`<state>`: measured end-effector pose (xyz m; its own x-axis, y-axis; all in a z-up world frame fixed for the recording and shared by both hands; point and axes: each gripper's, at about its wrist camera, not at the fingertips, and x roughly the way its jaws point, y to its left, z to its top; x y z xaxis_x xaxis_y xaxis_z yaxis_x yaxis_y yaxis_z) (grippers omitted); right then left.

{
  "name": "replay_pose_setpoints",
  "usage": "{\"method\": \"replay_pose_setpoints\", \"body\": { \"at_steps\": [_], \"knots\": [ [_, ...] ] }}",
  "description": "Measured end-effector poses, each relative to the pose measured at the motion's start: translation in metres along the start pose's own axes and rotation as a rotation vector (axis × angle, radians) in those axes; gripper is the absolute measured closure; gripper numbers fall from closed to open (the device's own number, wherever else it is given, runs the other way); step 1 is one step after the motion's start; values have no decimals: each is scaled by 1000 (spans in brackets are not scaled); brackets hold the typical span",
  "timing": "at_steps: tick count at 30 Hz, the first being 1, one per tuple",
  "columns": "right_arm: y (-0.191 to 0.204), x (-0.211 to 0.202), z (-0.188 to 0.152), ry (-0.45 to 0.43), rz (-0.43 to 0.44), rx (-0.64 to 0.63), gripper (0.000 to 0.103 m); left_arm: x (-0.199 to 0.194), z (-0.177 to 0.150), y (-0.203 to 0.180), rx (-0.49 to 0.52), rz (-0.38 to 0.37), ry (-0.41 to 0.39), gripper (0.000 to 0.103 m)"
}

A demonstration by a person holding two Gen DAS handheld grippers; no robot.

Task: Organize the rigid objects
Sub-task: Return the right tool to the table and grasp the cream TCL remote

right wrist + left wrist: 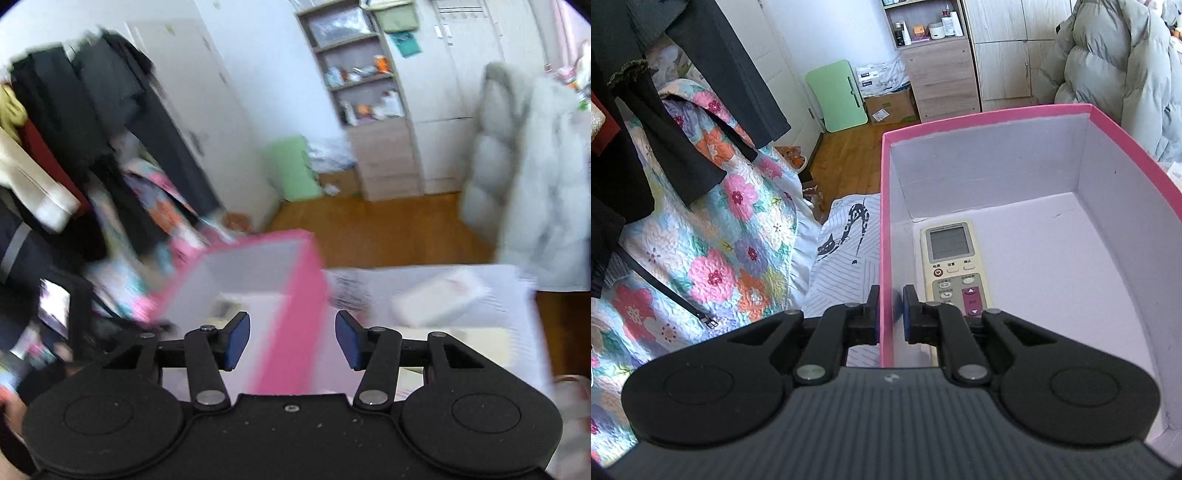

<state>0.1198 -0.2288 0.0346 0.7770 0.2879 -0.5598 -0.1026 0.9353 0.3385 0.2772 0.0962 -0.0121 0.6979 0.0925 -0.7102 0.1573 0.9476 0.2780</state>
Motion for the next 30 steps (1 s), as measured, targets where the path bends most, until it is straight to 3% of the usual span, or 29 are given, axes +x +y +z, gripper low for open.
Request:
{"method": "replay_pose_setpoints", "body": {
  "at_steps": [3,7,14,17,21,30],
  "knots": [
    [-20,3,-9,59,-71,-3,46,0,0,-1,16,7,0,92],
    [-40,19,-31,167,-91,40,44,1,1,-2,22,14,1,92],
    [-77,45,-50,258,-65,196,45,-1,0,-2,-2,0,-1,92],
    [-87,47,-54,319,-8,316,45,-1,-1,-1,-2,-2,-3,92],
    [-94,41,-67,335,49,422,44,-1,-1,1,-6,-5,-6,93],
    [-124,58,-87,259,103,703,44,0,-2,7,-29,-23,-16,94]
  ]
}}
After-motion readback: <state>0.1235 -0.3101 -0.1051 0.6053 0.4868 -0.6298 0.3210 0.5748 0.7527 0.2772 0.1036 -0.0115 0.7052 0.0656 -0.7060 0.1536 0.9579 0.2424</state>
